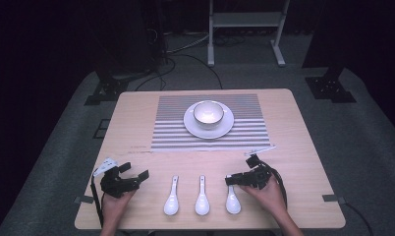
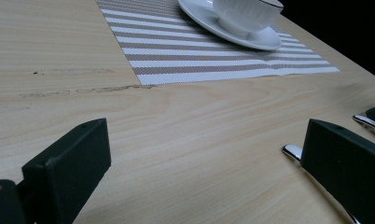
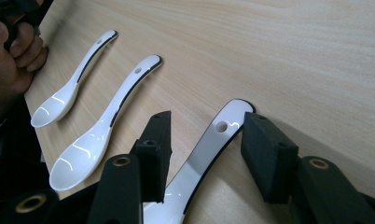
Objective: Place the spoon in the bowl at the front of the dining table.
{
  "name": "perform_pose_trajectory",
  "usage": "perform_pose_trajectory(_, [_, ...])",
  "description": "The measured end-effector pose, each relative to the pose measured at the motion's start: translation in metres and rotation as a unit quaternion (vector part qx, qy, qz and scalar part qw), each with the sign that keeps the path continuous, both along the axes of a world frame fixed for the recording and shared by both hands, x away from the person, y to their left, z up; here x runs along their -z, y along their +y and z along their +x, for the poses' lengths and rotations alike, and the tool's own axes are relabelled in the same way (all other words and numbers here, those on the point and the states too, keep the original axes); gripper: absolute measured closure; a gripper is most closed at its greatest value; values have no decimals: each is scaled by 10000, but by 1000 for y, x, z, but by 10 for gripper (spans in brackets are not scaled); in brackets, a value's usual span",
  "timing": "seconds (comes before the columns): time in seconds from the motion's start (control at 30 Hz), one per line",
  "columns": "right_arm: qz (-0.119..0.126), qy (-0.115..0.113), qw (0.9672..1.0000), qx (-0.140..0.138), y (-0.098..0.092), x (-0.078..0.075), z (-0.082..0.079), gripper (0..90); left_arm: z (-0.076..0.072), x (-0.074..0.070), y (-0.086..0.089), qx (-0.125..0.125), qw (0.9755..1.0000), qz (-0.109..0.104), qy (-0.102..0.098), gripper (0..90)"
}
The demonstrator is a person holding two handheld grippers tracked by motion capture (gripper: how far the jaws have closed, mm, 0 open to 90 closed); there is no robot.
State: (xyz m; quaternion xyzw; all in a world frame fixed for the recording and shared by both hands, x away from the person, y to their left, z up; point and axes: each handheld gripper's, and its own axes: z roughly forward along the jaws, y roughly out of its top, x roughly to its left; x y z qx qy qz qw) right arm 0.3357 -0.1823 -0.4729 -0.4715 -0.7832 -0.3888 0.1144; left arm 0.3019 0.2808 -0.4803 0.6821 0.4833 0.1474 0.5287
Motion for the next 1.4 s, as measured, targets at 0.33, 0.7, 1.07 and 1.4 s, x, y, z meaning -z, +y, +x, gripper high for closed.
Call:
perform_pose_trajectory(0.33, [-556, -293, 9980, 60, 12, -6, -6, 611, 0, 0, 0, 5, 10000, 14, 2, 3])
perform_pose_trajectory(0.7, [-812, -348, 9961, 84, 18, -7, -4, 724, 0, 0, 0, 5, 10000, 4, -3, 3])
perform_pose_trajectory(1.07, [-1063, -163, 9941, -126, 20, -10, -1, 845, 0, 0, 0, 8, 10000, -8, 1, 3])
perform_pose_trajectory(1.4, [-222, -60, 9997, -70, 2, -20, -2, 847, 0, 0, 0, 5, 10000, 9, 2, 3])
